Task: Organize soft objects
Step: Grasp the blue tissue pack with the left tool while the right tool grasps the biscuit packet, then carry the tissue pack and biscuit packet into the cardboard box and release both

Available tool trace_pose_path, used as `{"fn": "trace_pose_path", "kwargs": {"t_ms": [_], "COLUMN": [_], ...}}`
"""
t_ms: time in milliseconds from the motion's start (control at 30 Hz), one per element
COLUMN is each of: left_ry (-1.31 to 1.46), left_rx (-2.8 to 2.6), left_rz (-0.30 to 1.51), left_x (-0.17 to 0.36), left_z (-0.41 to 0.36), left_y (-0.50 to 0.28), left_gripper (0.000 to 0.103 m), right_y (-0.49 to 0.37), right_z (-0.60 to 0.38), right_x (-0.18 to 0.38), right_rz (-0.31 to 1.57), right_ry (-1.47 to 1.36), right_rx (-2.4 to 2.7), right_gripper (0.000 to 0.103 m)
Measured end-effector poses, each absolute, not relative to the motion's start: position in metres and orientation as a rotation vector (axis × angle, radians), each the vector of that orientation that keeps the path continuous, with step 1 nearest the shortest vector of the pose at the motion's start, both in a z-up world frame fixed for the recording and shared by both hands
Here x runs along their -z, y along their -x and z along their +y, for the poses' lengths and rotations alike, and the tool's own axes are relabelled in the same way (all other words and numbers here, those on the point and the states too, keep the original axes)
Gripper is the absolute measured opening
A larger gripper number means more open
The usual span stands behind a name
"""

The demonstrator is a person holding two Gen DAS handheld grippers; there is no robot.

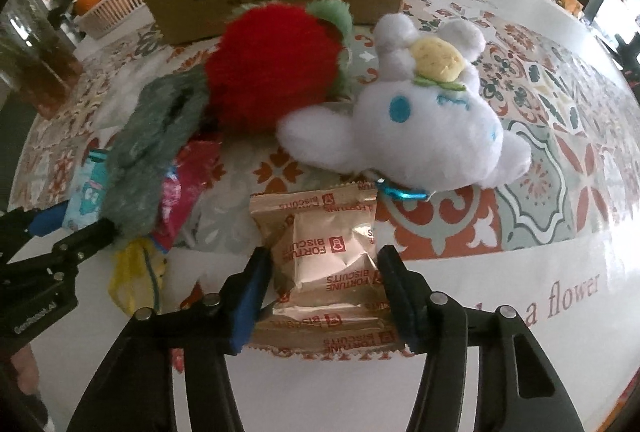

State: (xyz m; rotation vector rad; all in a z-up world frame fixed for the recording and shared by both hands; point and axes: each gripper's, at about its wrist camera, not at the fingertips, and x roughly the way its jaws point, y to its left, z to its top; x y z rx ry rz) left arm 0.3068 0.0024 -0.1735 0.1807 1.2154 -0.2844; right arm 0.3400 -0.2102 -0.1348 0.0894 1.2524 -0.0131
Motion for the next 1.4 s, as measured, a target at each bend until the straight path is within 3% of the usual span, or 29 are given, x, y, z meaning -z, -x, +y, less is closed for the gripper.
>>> {"fn": "trace_pose_path", "kwargs": {"t_ms": [767,1400], "left_ry": [-0.105,-0.029], "left_rx": [0.246,0.275], "left_rz": [1.033,0.808], "left_x": [0.105,0.021], "left_z": [0.002,-0.024], "left_y": [-0.233,-0.247], "left_gripper": [0.052,0.052], "right_y": [-0.295,-0.313], "right_z": [-0.213,-0.239], "right_x": [0.065,-0.009], "right_rz": [1.037,0.799], "right_ry": [-0.137,-0.201], "right_rx": [-0.080,-0.120], "right_gripper": [0.052,0.052]}}
